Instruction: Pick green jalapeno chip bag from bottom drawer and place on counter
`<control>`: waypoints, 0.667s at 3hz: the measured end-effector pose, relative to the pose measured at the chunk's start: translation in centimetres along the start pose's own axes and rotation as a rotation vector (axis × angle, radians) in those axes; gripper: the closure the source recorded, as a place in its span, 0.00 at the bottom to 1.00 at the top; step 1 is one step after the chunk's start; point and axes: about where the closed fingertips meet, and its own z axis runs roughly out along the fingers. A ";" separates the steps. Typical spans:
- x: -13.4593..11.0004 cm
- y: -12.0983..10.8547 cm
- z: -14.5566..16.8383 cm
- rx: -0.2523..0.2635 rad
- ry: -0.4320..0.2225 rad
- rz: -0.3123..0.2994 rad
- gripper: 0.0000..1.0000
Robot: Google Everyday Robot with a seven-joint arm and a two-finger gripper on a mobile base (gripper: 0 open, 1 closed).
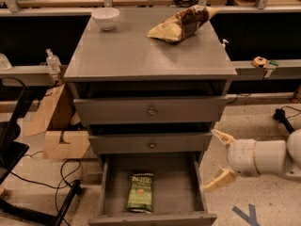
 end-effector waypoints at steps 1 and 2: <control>2.7 -1.6 2.2 0.054 -0.017 0.055 0.00; 2.4 -1.6 2.0 0.055 -0.014 0.048 0.00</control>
Offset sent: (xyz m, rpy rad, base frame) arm 0.0206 -0.0077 -0.0319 0.0308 -0.0027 -0.0726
